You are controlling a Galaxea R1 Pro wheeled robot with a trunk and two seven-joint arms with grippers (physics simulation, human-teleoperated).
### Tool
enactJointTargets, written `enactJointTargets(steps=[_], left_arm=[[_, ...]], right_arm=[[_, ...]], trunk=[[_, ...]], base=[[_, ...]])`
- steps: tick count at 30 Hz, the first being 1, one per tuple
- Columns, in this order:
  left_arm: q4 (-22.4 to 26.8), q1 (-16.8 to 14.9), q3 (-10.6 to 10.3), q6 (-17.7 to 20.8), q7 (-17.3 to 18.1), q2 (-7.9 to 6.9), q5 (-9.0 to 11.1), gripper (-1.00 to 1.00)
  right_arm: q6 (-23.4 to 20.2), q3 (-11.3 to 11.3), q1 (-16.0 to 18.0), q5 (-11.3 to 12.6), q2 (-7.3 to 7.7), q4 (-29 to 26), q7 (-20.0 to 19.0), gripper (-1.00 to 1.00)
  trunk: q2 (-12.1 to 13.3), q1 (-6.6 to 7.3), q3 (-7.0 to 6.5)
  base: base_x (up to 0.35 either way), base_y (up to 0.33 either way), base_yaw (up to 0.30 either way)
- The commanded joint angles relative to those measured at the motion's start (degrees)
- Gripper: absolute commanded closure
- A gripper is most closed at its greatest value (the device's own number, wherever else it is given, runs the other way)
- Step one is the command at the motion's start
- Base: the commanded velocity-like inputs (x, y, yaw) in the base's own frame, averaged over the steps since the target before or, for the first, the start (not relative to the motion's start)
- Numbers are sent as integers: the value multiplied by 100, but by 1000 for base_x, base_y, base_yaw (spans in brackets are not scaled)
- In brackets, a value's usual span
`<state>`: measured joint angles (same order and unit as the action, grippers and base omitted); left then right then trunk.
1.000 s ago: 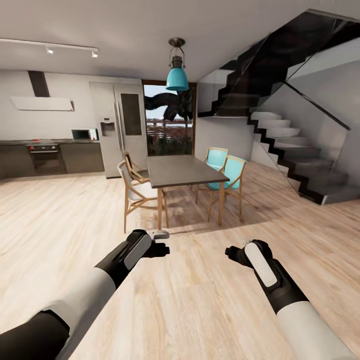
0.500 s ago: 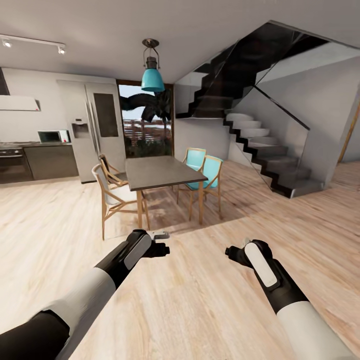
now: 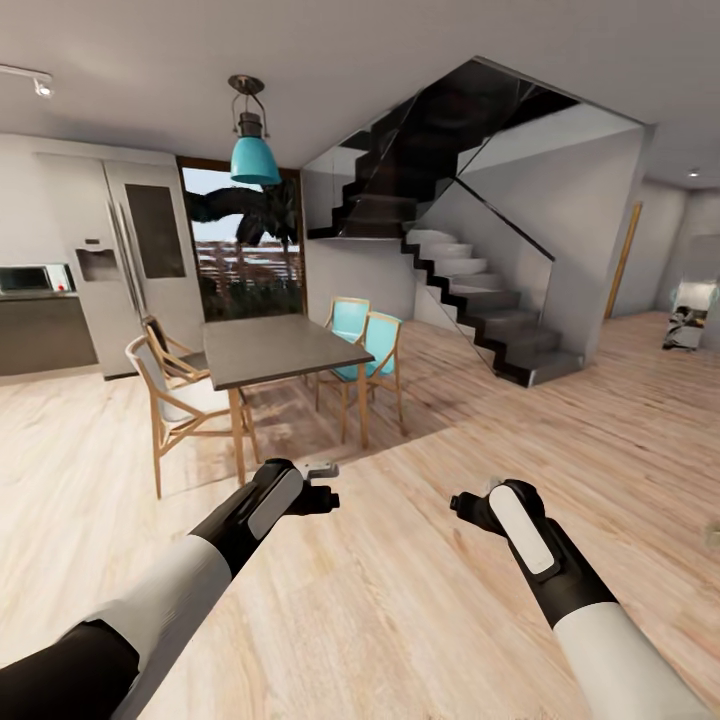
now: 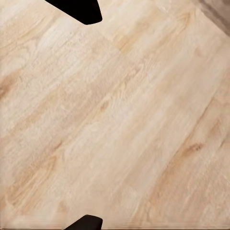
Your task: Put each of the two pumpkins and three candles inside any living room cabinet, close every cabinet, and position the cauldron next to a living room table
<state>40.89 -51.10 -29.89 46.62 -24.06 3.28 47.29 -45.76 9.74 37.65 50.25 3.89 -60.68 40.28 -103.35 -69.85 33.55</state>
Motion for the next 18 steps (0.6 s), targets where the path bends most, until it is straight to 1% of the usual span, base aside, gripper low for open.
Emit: enactJointTargets(steps=[1, 10, 18], left_arm=[[7, -5, -17, 5, -56, -3, 61, -100], [7, -5, -17, 5, -56, -3, 61, -100], [7, -5, -17, 5, -59, -3, 58, -100]], right_arm=[[-3, 19, 5, 55, 6, -6, 59, -100], [-3, 19, 5, 55, 6, -6, 59, -100], [-3, 19, 5, 55, 6, -6, 59, -100]], trunk=[[-3, 0, 4], [-3, 0, -17], [-3, 0, -36]], base=[[0, 0, -281], [29, 0, -281], [148, 0, -281]])
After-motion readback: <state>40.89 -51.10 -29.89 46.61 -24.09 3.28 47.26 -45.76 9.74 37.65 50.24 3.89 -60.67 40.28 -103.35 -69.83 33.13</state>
